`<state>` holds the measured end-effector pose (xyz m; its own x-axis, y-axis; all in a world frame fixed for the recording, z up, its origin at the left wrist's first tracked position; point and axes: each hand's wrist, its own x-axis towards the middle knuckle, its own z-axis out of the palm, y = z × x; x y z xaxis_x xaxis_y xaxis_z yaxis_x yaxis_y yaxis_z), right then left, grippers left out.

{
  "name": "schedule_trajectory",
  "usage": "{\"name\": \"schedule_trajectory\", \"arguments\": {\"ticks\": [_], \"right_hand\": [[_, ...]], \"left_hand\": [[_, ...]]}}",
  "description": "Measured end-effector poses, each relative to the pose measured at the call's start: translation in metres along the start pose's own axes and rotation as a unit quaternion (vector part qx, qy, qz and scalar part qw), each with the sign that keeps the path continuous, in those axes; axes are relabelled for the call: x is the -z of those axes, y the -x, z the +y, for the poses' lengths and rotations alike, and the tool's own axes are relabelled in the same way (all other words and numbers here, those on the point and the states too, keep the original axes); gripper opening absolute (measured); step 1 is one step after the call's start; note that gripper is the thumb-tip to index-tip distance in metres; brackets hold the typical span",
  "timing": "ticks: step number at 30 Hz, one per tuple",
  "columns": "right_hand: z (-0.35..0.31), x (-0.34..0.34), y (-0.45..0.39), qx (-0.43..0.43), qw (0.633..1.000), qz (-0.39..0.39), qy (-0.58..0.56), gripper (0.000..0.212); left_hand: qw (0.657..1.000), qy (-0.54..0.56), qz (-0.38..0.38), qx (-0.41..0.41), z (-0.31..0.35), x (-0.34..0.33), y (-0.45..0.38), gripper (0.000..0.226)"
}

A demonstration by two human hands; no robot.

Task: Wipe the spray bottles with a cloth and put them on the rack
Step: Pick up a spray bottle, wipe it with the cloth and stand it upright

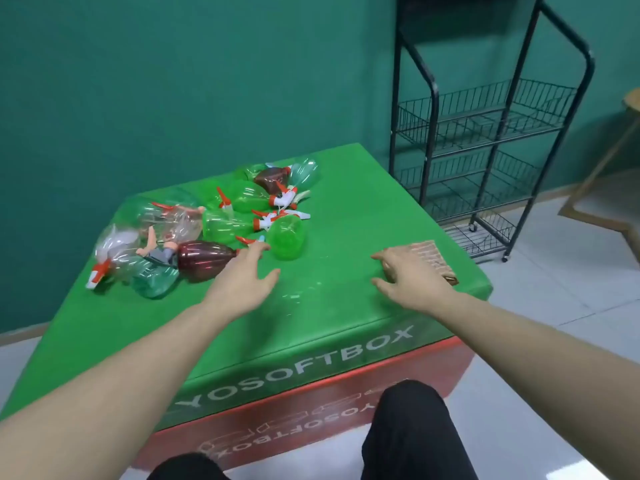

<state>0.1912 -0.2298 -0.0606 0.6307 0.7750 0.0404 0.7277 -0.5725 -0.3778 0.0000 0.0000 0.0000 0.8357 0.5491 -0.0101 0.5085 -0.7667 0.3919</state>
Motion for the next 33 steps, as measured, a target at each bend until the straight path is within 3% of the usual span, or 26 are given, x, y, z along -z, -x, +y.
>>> {"name": "schedule_trajectory", "arguments": {"ticks": [10,16,18,20,22,29,33], "right_hand": [[0.043,-0.033,-0.037,-0.049,0.998,-0.009,0.034,0.062],[0.056,-0.037,-0.048,-0.026,0.999,0.017,-0.036,0.061],[0.059,-0.036,-0.048,-0.028,0.999,0.03,-0.023,0.061],[0.059,-0.032,-0.046,-0.051,0.995,0.06,0.067,0.057],[0.058,-0.028,-0.045,-0.088,0.986,0.056,0.129,0.054],[0.046,-0.014,-0.056,-0.131,0.982,0.015,0.134,0.034],[0.039,-0.005,-0.052,-0.146,0.983,0.049,0.101,0.027]], "left_hand": [[0.996,-0.087,0.017,0.012,0.017,-0.032,-0.104,0.07],[0.991,-0.108,0.007,0.082,0.023,-0.047,-0.158,0.085],[0.989,-0.067,-0.024,0.129,0.022,-0.048,-0.172,0.097],[0.984,-0.018,-0.049,0.172,0.018,-0.051,-0.183,0.109],[0.979,-0.002,-0.055,0.197,0.013,-0.053,-0.188,0.107],[0.979,0.049,-0.03,0.195,0.003,-0.048,-0.168,0.091],[0.979,0.104,-0.023,0.174,-0.004,-0.043,-0.138,0.092]]}}
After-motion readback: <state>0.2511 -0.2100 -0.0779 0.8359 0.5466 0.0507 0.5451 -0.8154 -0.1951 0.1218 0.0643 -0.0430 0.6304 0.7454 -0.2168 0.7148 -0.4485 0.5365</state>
